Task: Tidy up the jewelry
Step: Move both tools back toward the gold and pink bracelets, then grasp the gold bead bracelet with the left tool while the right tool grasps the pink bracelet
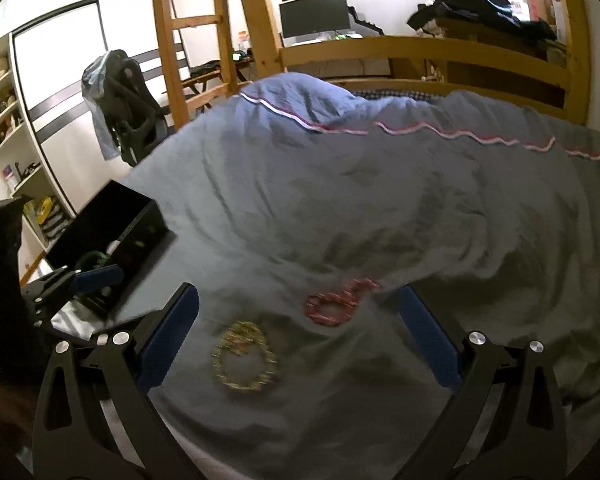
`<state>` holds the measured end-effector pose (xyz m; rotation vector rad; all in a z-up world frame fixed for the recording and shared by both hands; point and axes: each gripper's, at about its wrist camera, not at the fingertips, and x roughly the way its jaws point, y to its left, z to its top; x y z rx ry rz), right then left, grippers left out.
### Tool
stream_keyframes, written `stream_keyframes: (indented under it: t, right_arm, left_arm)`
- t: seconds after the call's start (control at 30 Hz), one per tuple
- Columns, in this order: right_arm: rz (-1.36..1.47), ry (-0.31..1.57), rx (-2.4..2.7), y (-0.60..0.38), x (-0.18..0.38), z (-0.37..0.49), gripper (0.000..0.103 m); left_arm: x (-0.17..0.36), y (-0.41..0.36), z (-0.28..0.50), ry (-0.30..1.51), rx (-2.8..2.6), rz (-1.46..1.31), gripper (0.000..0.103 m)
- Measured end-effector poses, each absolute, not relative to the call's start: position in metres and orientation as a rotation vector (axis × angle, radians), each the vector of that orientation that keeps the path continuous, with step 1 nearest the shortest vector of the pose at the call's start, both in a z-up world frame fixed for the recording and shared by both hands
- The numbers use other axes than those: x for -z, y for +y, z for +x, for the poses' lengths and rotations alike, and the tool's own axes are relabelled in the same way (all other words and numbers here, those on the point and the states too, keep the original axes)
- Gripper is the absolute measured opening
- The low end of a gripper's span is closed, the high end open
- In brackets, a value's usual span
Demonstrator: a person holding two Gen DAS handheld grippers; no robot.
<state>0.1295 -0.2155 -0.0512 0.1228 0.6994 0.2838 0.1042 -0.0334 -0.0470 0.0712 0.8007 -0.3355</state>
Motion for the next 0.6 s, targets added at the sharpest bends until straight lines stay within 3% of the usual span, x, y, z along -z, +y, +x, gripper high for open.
stream_keyframes:
  t: [0.1, 0.33, 0.5, 0.6]
  right_arm:
    - [0.152, 0.714, -0.291, -0.222, 0.065, 0.142, 0.096]
    - [0.163, 0.776, -0.302, -0.212, 0.097, 0.173, 0.072]
    - [0.145, 0.797, -0.277, -0.211, 0.11, 0.182, 0.048]
    - [0.187, 0.841, -0.276, -0.216, 0.118, 0.187, 0.024]
  left_arm:
    - [0.062, -0.058, 0.103, 0.823, 0.402, 0.134, 0.097]
    - [0.091, -0.085, 0.118, 0.902, 0.416, 0.203, 0.095]
    - [0.1, -0.083, 0.126, 0.971, 0.405, 0.178, 0.07]
    - [0.096, -0.079, 0.126, 0.983, 0.394, 0.158, 0.051]
